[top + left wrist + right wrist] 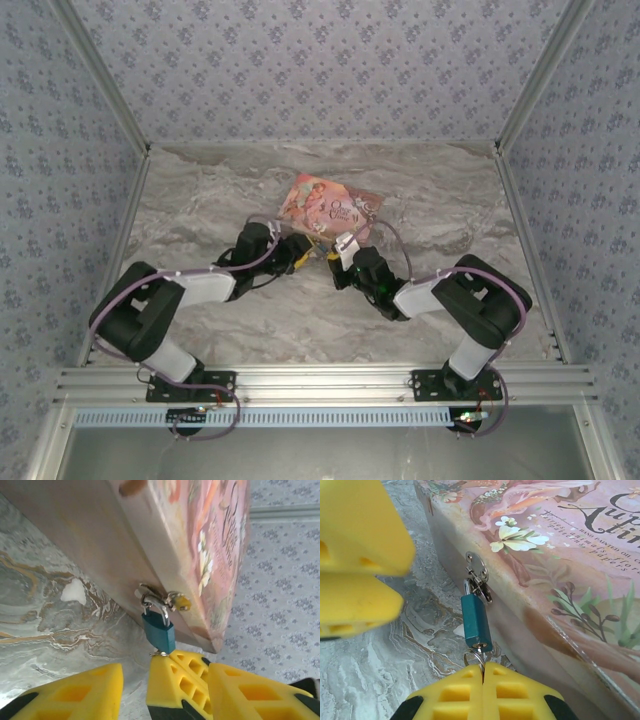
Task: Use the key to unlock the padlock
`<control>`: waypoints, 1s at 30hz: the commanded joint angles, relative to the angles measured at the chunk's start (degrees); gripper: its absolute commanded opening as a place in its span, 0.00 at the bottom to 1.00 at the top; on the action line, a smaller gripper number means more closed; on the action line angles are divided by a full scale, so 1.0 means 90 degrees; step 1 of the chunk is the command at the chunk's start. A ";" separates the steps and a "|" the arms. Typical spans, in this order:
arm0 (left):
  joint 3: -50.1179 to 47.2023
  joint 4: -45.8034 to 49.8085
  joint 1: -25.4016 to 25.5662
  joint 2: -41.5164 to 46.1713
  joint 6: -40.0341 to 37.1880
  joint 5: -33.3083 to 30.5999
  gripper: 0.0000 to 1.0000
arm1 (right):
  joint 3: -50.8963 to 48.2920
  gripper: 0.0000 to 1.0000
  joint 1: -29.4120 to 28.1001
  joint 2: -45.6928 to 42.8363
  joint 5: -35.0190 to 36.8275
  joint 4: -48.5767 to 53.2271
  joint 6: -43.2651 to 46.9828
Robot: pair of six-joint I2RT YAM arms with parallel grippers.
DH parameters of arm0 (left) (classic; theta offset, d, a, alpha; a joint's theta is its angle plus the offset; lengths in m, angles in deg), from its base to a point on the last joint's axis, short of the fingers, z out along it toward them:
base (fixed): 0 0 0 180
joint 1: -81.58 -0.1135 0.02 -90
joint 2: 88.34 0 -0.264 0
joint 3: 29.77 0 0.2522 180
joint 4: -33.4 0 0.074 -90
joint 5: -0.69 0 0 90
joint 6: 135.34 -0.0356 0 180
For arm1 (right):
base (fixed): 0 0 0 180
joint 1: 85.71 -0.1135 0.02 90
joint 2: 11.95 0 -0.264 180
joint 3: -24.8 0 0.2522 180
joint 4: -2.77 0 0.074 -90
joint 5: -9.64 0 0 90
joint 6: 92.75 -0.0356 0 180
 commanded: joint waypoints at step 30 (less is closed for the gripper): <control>0.1058 0.0666 0.0585 -0.0835 -0.0367 0.0218 0.39 | -0.0269 0.00 -0.0292 0.0070 0.0172 -0.0146 0.0375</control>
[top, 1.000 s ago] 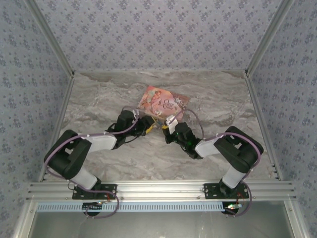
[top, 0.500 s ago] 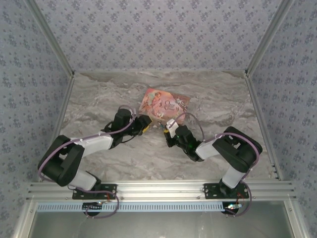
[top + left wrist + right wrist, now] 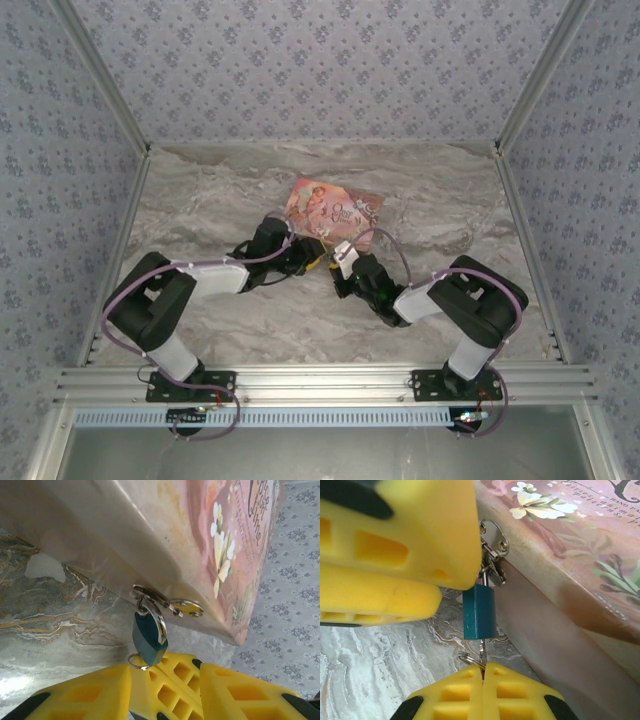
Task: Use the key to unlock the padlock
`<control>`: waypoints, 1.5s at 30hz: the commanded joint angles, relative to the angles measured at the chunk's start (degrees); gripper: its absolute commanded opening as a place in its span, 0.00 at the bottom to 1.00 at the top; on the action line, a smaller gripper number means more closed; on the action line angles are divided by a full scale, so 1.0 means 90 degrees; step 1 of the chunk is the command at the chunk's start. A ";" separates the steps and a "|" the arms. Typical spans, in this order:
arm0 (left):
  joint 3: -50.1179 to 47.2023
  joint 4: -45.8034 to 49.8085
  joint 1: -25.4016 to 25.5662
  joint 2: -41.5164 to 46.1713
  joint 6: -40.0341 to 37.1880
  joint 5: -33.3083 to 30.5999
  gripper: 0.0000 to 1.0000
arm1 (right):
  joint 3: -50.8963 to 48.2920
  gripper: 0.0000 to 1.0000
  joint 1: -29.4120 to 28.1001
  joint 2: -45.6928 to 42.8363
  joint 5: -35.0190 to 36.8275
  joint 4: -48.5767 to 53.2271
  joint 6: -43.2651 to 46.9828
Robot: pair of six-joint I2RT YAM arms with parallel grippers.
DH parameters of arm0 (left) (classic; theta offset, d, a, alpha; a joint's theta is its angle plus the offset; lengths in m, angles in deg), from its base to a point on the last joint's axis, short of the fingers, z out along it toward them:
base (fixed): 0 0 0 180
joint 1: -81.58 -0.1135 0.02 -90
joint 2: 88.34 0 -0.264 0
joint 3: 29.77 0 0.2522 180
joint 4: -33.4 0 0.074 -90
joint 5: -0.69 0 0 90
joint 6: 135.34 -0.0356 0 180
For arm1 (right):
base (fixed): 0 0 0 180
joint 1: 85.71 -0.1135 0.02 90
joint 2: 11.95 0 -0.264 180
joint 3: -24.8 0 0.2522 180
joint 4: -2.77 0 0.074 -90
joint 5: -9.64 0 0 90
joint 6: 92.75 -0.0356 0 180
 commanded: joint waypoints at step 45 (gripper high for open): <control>0.0476 0.0826 0.0070 -0.0400 0.0071 -0.0257 0.12 | 0.0158 0.00 -0.0248 -0.0522 -0.0239 0.0014 0.0370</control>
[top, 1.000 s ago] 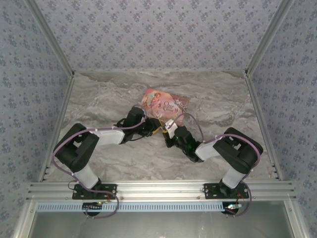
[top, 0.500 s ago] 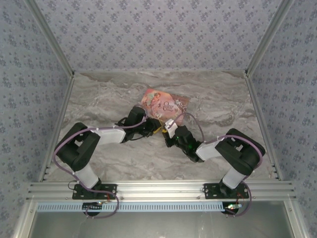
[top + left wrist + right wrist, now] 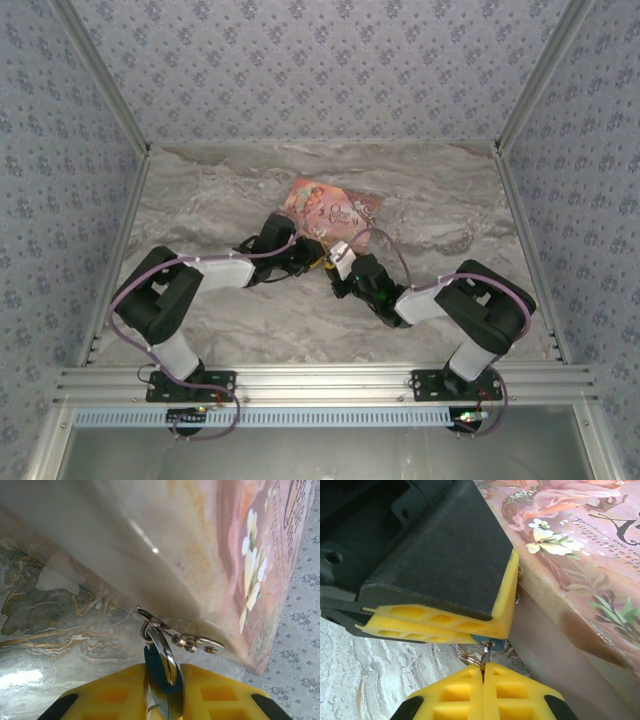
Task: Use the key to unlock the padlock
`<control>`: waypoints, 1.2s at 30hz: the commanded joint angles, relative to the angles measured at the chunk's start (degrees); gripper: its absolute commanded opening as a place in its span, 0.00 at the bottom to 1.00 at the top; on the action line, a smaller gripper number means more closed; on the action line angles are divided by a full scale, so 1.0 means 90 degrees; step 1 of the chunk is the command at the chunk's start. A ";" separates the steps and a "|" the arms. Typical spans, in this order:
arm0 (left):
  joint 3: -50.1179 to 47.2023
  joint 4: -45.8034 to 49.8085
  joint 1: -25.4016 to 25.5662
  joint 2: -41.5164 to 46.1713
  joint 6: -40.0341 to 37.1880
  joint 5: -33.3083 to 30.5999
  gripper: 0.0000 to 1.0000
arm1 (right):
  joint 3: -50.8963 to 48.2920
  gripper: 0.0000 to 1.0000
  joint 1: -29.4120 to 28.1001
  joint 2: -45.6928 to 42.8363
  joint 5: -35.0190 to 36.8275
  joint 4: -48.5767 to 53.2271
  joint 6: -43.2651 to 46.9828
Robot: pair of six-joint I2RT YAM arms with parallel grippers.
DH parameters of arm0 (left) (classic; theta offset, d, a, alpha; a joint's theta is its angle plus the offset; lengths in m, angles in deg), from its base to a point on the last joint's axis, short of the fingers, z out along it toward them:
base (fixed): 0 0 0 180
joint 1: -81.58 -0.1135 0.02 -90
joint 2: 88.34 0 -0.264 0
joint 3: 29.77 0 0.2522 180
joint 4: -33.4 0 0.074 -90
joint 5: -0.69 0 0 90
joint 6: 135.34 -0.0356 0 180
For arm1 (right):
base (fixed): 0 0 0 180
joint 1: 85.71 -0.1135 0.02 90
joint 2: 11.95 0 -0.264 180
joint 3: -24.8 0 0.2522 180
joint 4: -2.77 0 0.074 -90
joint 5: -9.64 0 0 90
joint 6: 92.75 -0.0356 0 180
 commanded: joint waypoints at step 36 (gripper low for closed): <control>-0.0288 -0.2110 -0.0184 0.0718 -0.0078 0.1061 0.00 | -0.0493 0.49 -0.1143 -0.1634 0.2890 0.0604 0.3099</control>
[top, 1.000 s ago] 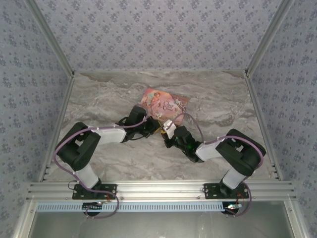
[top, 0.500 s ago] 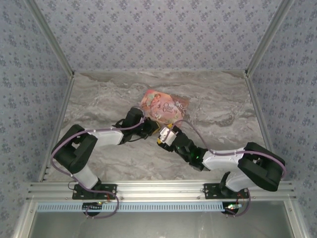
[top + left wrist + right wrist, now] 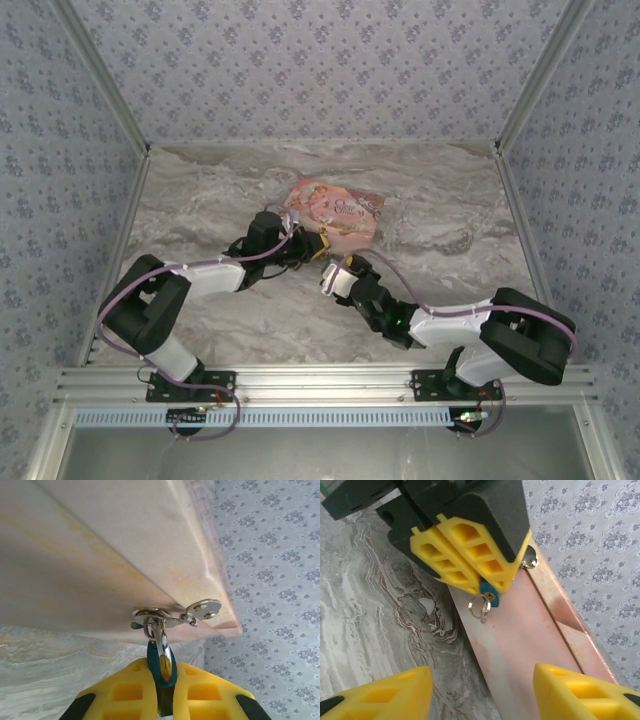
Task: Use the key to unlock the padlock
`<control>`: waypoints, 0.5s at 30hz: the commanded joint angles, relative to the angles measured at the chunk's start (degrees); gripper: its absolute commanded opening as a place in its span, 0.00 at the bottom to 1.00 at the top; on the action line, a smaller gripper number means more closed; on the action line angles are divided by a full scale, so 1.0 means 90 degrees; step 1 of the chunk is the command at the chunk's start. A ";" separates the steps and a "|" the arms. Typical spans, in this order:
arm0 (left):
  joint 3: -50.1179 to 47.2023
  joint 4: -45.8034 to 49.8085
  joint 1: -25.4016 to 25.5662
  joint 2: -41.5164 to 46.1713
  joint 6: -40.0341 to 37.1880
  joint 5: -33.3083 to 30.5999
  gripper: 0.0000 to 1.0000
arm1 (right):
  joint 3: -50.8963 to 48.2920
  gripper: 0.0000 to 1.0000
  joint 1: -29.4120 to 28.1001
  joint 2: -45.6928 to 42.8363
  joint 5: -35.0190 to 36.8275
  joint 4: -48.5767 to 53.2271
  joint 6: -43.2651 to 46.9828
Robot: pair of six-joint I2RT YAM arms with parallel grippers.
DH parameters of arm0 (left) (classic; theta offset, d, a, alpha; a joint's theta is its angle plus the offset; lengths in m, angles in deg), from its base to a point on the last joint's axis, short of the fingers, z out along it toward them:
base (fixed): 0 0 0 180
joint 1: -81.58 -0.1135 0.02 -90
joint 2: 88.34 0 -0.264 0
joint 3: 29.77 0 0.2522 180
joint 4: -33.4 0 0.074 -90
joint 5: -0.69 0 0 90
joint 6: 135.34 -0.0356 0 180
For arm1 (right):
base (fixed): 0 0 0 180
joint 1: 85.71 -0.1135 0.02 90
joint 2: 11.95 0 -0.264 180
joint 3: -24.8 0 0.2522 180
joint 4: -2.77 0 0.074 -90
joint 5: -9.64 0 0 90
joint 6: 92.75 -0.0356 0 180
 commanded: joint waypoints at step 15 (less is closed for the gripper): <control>0.0252 -0.0886 0.0108 0.0118 0.0284 0.0348 0.00 | 0.0328 0.30 0.0646 0.0122 -0.0755 -0.0340 0.0042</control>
